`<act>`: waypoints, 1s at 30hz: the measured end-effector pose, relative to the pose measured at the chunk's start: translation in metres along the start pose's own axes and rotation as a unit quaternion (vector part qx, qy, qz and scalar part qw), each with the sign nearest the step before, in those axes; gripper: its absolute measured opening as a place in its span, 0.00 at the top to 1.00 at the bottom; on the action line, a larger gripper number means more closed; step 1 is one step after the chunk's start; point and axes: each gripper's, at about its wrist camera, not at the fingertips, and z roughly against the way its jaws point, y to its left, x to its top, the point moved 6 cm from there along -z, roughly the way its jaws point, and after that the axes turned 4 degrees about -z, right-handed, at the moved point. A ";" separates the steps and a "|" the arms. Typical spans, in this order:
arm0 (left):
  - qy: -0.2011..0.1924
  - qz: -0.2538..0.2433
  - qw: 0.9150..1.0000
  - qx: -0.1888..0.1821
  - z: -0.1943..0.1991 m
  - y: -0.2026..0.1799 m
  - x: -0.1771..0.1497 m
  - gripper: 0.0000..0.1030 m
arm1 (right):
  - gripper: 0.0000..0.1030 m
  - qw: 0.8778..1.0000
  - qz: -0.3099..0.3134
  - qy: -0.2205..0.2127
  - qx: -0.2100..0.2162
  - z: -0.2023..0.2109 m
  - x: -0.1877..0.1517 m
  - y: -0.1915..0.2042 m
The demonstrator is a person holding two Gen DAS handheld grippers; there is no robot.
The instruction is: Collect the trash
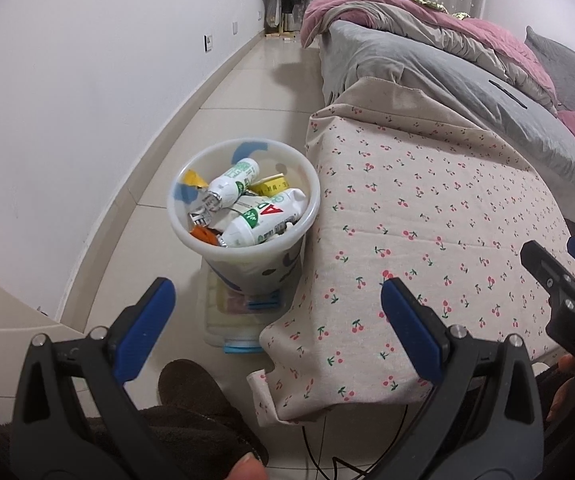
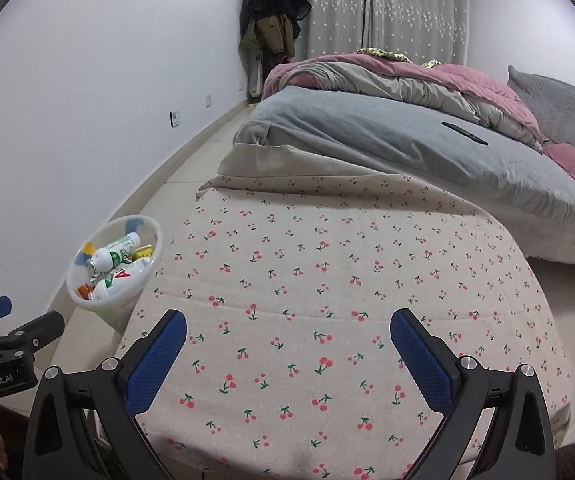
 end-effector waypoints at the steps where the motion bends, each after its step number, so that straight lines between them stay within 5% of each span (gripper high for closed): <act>1: -0.002 0.000 1.000 0.002 0.000 0.000 0.001 0.01 | 0.00 1.000 -0.001 0.001 0.001 0.000 0.000 0.000; 30: -0.005 0.009 1.000 -0.003 0.003 -0.002 0.000 0.01 | 0.00 1.000 -0.005 0.012 0.000 -0.004 -0.005 0.000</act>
